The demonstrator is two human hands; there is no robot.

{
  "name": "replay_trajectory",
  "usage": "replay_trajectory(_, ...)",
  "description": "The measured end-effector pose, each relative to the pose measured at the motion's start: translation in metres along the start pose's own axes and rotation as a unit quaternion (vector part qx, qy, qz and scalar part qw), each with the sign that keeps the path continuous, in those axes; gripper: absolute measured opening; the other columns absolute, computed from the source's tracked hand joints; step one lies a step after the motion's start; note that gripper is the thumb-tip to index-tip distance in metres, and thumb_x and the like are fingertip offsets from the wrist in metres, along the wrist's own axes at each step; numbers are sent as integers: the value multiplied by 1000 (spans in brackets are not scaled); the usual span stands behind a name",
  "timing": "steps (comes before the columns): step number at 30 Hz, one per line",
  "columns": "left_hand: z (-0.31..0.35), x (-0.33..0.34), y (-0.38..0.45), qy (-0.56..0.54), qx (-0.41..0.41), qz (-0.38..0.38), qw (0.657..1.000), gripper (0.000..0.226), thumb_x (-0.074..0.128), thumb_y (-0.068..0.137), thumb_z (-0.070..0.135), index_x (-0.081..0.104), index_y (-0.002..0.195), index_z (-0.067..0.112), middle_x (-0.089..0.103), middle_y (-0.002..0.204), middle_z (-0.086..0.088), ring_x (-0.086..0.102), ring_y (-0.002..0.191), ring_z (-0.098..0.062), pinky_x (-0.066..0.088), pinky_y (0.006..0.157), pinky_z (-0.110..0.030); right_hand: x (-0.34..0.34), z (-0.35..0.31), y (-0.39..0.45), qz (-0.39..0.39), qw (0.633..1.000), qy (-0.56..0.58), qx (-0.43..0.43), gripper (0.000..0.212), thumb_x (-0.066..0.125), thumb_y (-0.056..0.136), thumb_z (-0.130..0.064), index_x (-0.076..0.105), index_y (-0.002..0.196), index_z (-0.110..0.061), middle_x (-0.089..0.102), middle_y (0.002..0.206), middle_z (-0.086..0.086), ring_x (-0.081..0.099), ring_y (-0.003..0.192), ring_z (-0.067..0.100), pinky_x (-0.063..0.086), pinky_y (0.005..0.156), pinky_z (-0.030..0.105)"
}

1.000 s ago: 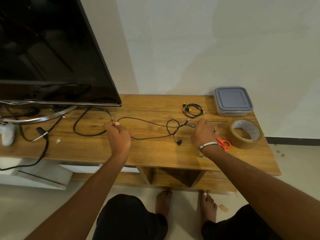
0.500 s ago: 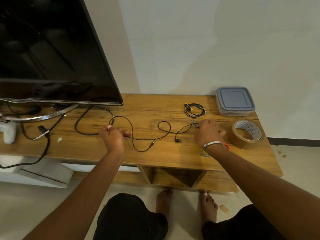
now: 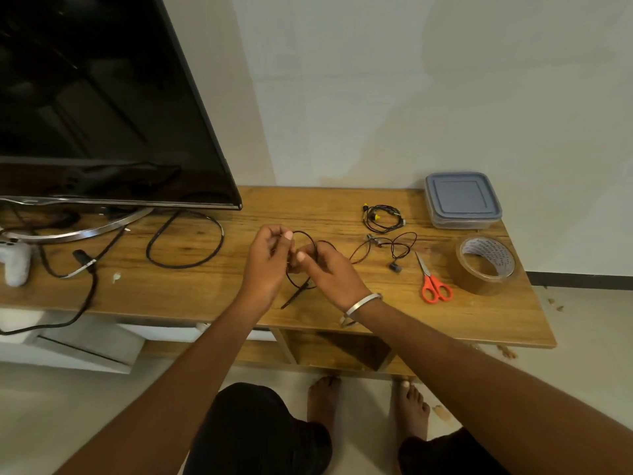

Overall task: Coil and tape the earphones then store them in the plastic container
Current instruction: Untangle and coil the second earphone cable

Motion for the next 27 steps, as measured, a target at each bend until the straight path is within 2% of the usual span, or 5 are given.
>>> replay_trajectory(5,-3,-15,4,81,35,15,996,8,52,99,17,58,97,22,59,74,3,51,59,-4,41,58,-24,-17,6,2,49,990,120,62,21,42,100,-15,59,87,-12,62,65,7,60,57,22,56,64,38)
replay_trajectory(12,-2,-24,8,206,70,33,975,13,56,96,12,59,102,22,61,97,7,59,89,-2,52,82,-28,-45,5,6,17,978,179,110,15,47,98,-13,56,108,-5,57,59,3,46,41,16,43,40,22)
replay_trajectory(18,18,6,-9,274,197,-85,938,36,55,90,14,56,124,25,54,125,11,46,124,-7,36,107,-35,-44,-6,10,0,998,-67,21,15,51,96,-16,65,101,-11,59,63,-3,49,45,-3,37,46,9)
replay_trajectory(22,19,16,-9,347,210,-106,908,27,56,91,37,61,117,30,60,114,16,52,112,-5,36,101,-38,-44,-13,11,17,988,-151,-29,14,56,93,-18,68,95,-12,58,64,-12,54,59,0,45,60,18)
replay_trajectory(27,18,14,-8,298,179,-138,928,22,51,100,16,68,113,19,55,66,22,54,64,3,37,59,-12,-51,-8,13,43,987,-157,-15,10,61,90,-27,67,88,-19,60,65,-13,57,63,5,49,63,25)
Point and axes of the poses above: each hand's wrist, its own y-axis towards the middle knuckle, its own x-axis out of the palm, z = x × y, the point moved 5 cm from there along y, towards the middle knuckle
